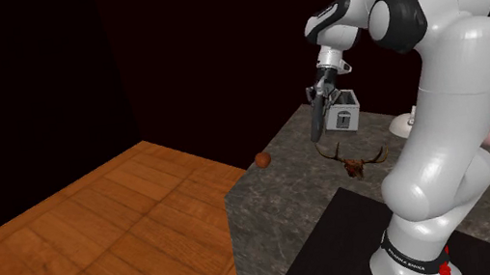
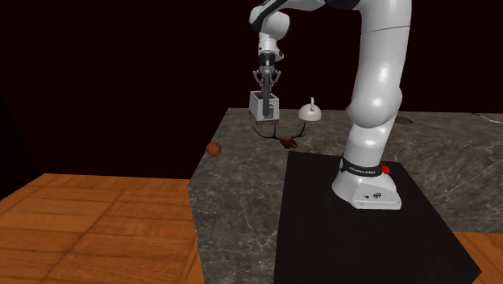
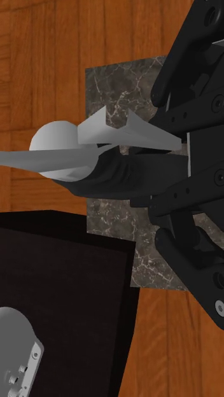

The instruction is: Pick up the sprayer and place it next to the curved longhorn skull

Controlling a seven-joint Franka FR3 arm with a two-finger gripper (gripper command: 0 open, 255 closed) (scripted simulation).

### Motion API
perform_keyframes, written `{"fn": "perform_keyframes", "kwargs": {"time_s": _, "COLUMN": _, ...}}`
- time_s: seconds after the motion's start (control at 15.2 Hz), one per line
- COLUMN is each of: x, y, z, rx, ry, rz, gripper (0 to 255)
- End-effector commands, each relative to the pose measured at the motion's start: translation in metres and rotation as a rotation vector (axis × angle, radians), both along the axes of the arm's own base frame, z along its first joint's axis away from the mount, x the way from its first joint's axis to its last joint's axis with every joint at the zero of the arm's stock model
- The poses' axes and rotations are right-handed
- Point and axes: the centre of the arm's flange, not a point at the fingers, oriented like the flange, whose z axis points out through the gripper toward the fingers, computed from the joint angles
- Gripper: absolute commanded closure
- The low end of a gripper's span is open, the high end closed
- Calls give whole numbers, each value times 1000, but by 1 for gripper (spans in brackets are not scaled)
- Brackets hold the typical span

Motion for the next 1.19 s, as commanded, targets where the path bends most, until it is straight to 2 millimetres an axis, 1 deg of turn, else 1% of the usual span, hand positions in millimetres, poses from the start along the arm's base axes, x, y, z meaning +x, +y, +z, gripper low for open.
{"fn": "perform_keyframes", "kwargs": {"time_s": 0.0, "x": 0, "y": -2, "z": -10, "rx": 0, "ry": 0, "rz": 1, "gripper": 255}}
{"fn": "perform_keyframes", "kwargs": {"time_s": 1.12, "x": 0, "y": -2, "z": -99, "rx": 0, "ry": 0, "rz": 1, "gripper": 255}}
